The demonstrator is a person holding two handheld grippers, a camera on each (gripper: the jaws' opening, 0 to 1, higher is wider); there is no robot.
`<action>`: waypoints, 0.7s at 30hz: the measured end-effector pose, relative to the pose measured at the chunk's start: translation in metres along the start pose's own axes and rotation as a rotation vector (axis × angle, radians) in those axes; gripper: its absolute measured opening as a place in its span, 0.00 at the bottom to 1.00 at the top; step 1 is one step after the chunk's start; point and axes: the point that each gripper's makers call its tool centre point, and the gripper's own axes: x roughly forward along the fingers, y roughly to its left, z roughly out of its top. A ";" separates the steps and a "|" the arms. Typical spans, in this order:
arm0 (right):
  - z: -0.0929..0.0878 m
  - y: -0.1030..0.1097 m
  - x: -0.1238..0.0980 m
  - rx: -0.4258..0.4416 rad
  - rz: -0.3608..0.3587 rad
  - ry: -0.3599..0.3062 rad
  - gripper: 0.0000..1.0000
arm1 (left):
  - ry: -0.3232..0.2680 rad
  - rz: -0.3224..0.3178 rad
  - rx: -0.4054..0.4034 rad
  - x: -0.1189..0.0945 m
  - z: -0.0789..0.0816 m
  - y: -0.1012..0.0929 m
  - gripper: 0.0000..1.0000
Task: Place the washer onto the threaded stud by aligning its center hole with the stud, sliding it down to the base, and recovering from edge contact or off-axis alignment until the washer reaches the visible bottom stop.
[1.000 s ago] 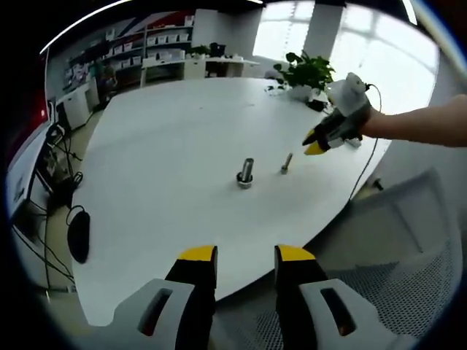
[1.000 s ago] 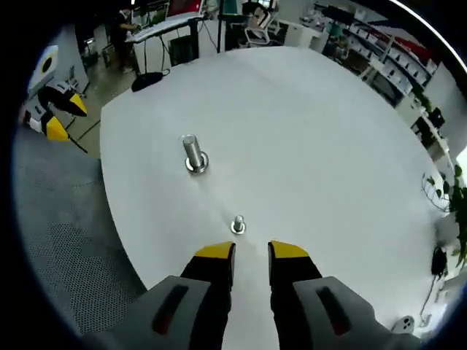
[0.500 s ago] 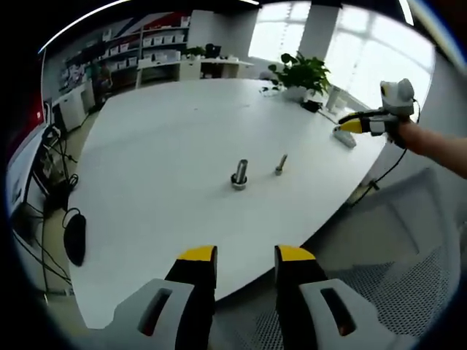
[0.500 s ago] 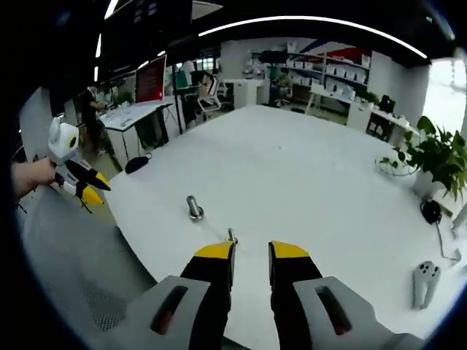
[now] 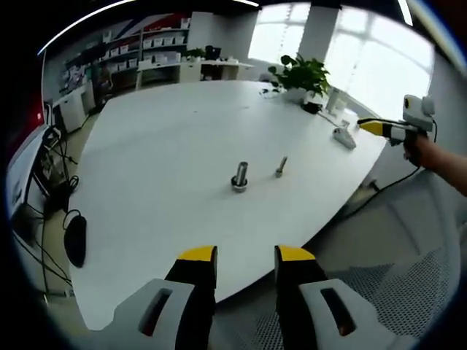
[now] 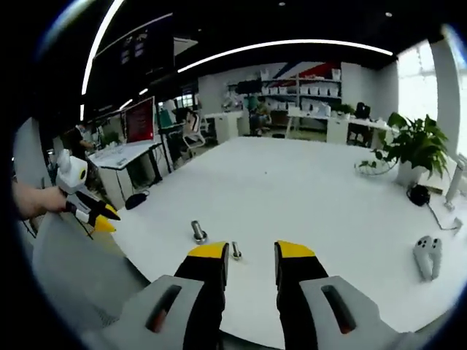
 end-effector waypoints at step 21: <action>-0.029 -0.008 0.008 -0.020 -0.034 0.115 0.32 | -0.035 0.025 0.006 -0.002 0.009 0.004 0.30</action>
